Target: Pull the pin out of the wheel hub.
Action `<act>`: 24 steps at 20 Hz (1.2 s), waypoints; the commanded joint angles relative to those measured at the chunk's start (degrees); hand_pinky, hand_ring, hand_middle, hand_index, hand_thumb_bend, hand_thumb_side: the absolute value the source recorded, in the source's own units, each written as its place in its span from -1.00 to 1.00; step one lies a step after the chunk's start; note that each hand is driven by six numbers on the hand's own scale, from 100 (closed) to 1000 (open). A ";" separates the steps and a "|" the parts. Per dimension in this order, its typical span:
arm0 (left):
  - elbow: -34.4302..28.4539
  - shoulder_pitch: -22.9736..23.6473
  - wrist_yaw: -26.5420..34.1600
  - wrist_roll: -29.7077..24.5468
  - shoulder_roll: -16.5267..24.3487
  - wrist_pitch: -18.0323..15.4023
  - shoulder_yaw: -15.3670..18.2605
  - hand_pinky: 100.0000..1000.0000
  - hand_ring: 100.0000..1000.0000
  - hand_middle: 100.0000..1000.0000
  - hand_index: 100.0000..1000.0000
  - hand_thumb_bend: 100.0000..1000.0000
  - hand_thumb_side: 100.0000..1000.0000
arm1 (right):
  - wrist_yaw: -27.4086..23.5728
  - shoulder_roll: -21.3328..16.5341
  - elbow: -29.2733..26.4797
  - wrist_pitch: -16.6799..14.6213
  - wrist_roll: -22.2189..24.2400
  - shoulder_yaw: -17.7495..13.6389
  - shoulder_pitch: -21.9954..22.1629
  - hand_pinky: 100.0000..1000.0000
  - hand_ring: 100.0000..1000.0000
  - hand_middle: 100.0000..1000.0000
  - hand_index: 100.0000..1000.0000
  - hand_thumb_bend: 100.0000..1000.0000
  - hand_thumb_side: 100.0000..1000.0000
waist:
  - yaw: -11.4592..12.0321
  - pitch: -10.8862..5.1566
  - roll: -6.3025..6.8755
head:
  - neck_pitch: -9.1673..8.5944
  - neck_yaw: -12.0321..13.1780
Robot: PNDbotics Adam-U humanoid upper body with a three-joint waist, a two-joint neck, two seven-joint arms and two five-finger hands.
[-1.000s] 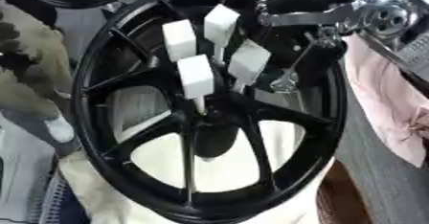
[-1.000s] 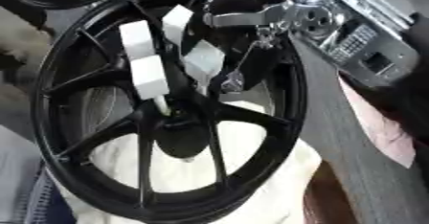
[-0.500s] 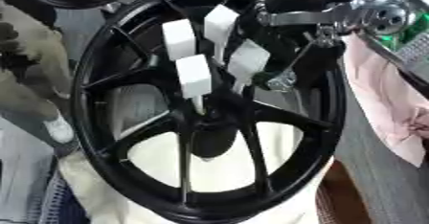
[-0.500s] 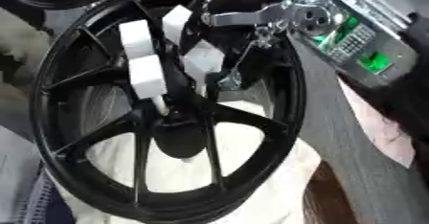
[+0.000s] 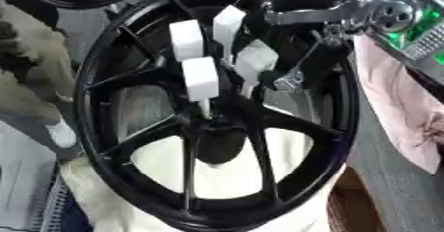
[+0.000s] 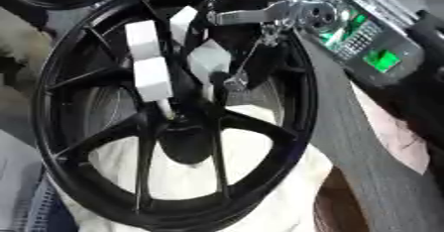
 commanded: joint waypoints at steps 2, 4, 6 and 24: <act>-1.11 -0.67 0.14 -0.29 0.85 -0.07 -0.02 0.43 0.34 0.12 0.43 -0.15 0.53 | -0.53 -0.46 0.97 0.10 -0.02 -0.61 -0.83 0.51 0.28 0.32 0.48 -1.00 -1.00 | 0.08 -0.69 0.12 | -1.07 -0.31; -1.10 -0.70 0.15 -0.32 0.86 -0.07 -0.03 0.43 0.34 0.12 0.43 -0.15 0.53 | -1.03 -0.34 1.53 0.48 -0.03 -0.58 -0.77 0.50 0.24 0.31 0.48 -1.00 -1.00 | 0.08 -0.68 0.13 | -1.16 -0.38; -1.09 -0.70 0.18 -0.34 0.87 -0.06 -0.05 0.43 0.34 0.12 0.43 -0.15 0.53 | -1.74 -0.22 2.16 1.05 -0.06 -0.60 -0.68 0.49 0.15 0.31 0.49 -1.00 -1.00 | 0.07 -0.66 0.15 | -1.26 -0.45; -1.13 -0.65 0.19 -0.67 0.94 -0.08 -0.27 0.42 0.35 0.12 0.43 -0.16 0.54 | -8.54 0.74 5.55 4.09 0.64 -1.31 -2.36 0.41 -0.14 -0.08 0.25 -1.00 -1.00 | 0.02 -0.66 0.12 | -1.29 -0.72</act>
